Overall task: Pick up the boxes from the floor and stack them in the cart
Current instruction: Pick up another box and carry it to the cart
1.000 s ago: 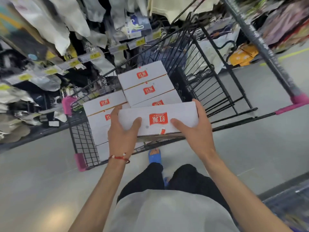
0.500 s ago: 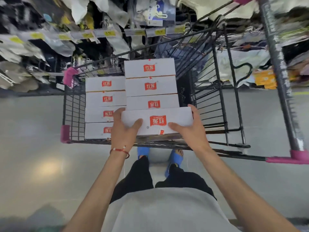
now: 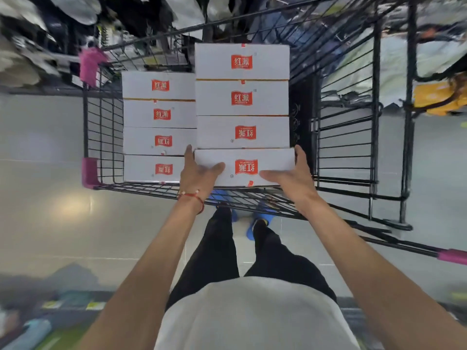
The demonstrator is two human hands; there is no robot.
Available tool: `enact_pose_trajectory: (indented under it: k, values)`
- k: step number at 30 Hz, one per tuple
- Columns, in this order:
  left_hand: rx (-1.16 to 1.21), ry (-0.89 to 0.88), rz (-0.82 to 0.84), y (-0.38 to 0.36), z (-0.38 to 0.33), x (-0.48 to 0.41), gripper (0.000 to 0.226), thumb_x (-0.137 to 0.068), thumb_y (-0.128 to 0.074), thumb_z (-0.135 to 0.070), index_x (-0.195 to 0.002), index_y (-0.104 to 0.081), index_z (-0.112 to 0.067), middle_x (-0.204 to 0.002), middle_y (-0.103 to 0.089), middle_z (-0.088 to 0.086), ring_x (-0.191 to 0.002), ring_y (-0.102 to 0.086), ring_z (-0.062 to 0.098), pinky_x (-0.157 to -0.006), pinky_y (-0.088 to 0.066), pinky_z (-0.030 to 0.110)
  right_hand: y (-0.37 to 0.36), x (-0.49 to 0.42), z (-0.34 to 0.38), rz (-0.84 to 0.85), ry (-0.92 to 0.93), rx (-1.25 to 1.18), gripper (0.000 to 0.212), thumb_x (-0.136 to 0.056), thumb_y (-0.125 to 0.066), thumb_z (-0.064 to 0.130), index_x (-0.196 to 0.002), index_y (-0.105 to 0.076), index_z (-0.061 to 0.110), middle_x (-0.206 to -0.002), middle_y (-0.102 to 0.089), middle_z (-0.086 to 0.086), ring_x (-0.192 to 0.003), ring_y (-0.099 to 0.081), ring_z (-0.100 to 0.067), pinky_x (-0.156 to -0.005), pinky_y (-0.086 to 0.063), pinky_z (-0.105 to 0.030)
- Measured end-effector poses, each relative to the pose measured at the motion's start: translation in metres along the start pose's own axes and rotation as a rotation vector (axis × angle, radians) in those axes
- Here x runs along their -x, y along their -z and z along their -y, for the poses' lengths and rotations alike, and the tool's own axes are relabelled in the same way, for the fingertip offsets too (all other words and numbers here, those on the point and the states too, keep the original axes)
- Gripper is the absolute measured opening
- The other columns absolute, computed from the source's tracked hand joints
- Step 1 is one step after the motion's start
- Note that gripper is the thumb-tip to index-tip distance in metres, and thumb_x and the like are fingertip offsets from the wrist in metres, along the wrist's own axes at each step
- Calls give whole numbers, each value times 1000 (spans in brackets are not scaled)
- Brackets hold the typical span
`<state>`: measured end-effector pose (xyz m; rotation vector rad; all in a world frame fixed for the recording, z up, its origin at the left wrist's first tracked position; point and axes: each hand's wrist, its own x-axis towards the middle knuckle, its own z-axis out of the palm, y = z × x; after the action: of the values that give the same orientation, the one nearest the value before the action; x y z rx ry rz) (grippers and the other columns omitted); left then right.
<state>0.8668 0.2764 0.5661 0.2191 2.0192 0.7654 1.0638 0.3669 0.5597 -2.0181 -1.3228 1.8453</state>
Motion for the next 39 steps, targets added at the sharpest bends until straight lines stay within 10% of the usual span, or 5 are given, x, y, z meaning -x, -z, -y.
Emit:
enact_pose_trajectory:
  k: [6,18,33,39]
  values:
    - [-111,-8,27,-10,9,-19,83,-85,-75,-27,-152,-27,-22,-141,-57,5,-126,-58,30,-107,-47,50,-11,-16,-6,37,61,13,69,-73,-87,-3,-118,-53,38,-117,-68,13,-113,-61,-2,-88,-54,-24]
    - [-141,-27,0,-8,13,-25,65,-88,-70,-15,-145,-39,-18,-134,-61,6,-121,-61,30,-100,-53,50,-16,-22,-9,43,70,-33,84,-75,-86,-4,-140,-41,27,-123,-58,11,-115,-54,-3,-84,-51,-16]
    - [-69,-33,-52,9,27,7,74,-96,-65,-22,-158,-25,-18,-160,-35,4,-144,-37,28,-117,-34,47,-25,15,-14,-136,194,-21,57,-80,-79,-4,-125,-58,23,-123,-67,0,-115,-64,-11,-93,-57,-25]
    - [130,-102,-249,10,56,73,63,-95,-65,-16,-152,-38,-16,-153,-44,2,-138,-45,21,-114,-38,34,-39,39,-4,46,182,-25,77,-90,-76,8,-155,-37,20,-152,-48,-2,-131,-54,-17,-113,-47,-39]
